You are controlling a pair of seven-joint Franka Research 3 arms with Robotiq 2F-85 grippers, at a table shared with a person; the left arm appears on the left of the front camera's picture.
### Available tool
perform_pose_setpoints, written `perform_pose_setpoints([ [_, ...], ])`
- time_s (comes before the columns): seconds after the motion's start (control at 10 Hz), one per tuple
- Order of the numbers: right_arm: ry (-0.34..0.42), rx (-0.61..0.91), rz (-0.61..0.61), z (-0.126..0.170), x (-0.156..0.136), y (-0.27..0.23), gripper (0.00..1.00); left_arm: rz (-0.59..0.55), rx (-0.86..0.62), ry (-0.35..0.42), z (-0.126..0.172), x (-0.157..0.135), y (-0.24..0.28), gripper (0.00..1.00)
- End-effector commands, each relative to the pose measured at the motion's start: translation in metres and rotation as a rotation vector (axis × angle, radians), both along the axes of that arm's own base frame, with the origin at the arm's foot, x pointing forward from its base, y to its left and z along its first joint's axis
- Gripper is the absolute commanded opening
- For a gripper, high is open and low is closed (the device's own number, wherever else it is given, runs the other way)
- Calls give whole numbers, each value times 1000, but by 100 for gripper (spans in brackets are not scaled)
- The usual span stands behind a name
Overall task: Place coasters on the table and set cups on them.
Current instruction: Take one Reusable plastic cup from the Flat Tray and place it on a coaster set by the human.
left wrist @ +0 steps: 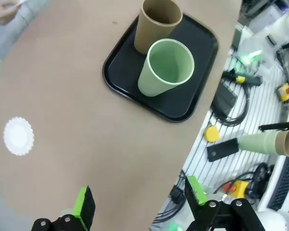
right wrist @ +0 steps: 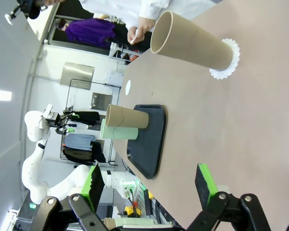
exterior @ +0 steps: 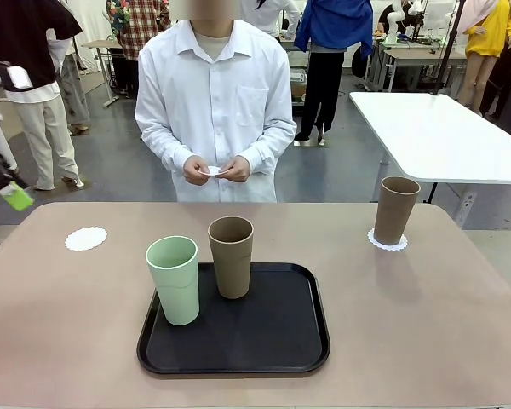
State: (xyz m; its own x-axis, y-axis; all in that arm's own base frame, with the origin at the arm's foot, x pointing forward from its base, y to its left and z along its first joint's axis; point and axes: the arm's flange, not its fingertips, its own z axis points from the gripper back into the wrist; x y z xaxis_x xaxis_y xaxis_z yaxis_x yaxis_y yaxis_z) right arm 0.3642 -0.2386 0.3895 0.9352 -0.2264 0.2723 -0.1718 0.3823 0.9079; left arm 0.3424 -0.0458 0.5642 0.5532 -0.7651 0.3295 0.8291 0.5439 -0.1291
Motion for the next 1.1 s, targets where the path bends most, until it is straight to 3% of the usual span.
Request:
perform_pose_setpoints([
  [0.0,-6,3,-11,0,1,0,100,-2,127,-50,-14,7,-27,100],
  [0.3,-6,3,-11,0,1,0,100,-80,243,-15,-44,21,-63,100],
  [0.5,-6,3,-11,0,1,0,100,-111,208,47,-62,20,-72,100],
  [0.6,-6,3,-11,0,1,0,100,-101,225,-2,-49,16,-68,100],
  [1.0,-6,3,-11,0,1,0,100,-112,215,12,-53,20,-69,100],
])
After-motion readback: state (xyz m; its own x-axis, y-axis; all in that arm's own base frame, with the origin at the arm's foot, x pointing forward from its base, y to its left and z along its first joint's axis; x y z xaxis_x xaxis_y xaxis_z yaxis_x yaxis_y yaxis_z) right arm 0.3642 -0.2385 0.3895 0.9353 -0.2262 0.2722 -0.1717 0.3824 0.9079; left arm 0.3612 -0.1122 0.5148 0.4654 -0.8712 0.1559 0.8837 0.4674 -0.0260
